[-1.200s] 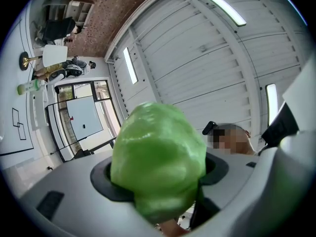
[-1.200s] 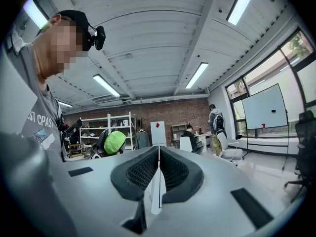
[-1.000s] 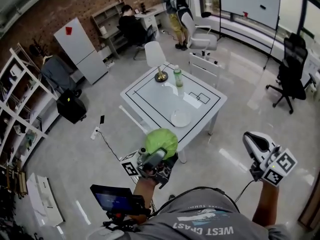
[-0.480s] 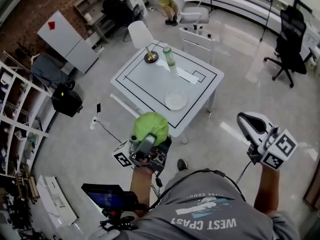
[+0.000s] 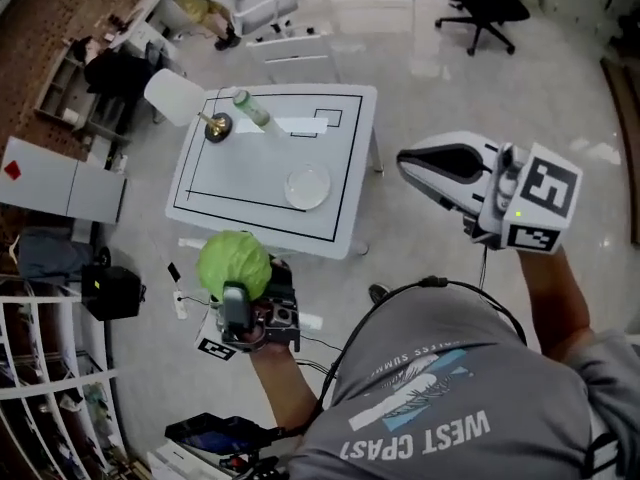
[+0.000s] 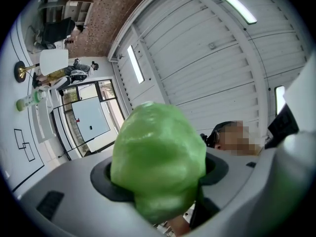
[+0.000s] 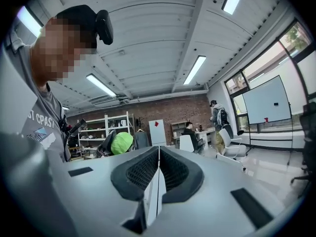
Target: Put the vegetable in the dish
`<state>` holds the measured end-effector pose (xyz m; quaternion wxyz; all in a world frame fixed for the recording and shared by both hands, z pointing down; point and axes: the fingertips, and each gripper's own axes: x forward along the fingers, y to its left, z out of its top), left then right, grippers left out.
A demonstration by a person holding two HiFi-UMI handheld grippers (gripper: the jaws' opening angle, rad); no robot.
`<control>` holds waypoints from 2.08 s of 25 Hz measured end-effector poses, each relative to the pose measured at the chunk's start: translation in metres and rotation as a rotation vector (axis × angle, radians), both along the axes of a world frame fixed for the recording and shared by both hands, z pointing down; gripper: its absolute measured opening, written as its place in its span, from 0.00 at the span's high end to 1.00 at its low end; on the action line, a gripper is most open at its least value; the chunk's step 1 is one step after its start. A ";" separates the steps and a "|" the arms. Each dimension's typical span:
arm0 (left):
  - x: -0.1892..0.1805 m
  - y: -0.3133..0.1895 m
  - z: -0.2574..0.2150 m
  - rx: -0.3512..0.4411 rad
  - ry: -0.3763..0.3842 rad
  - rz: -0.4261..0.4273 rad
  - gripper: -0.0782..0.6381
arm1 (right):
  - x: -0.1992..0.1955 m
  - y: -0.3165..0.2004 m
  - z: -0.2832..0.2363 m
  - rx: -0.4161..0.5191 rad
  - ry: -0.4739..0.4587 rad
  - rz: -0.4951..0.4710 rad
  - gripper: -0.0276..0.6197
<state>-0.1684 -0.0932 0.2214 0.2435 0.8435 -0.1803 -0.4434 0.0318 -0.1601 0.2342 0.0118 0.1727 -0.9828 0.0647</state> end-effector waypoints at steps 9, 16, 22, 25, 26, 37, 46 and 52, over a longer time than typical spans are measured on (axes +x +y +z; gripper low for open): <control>-0.048 -0.023 0.008 0.017 0.027 0.040 0.43 | -0.041 -0.008 0.002 -0.023 0.053 0.064 0.95; -0.058 -0.041 0.011 -0.011 0.002 0.020 0.43 | -0.055 -0.027 0.004 -0.040 0.052 0.042 0.95; -0.040 -0.065 0.009 -0.035 -0.011 -0.012 0.43 | -0.033 -0.061 0.008 -0.055 0.034 0.016 0.95; -0.030 -0.075 0.008 -0.035 -0.038 -0.038 0.43 | -0.023 -0.078 0.001 -0.045 0.008 -0.006 0.95; -0.026 -0.079 0.007 -0.040 -0.042 -0.047 0.43 | -0.021 -0.082 0.001 -0.044 0.003 -0.018 0.95; 0.021 -0.121 0.010 -0.107 -0.055 -0.127 0.43 | 0.005 -0.136 0.007 -0.067 -0.039 -0.154 0.95; 0.027 -0.141 0.025 -0.141 -0.065 -0.107 0.43 | 0.008 -0.144 0.017 -0.080 -0.033 -0.133 0.95; 0.000 -0.165 0.042 -0.174 -0.077 -0.094 0.43 | -0.019 -0.151 0.024 -0.095 -0.021 -0.126 0.94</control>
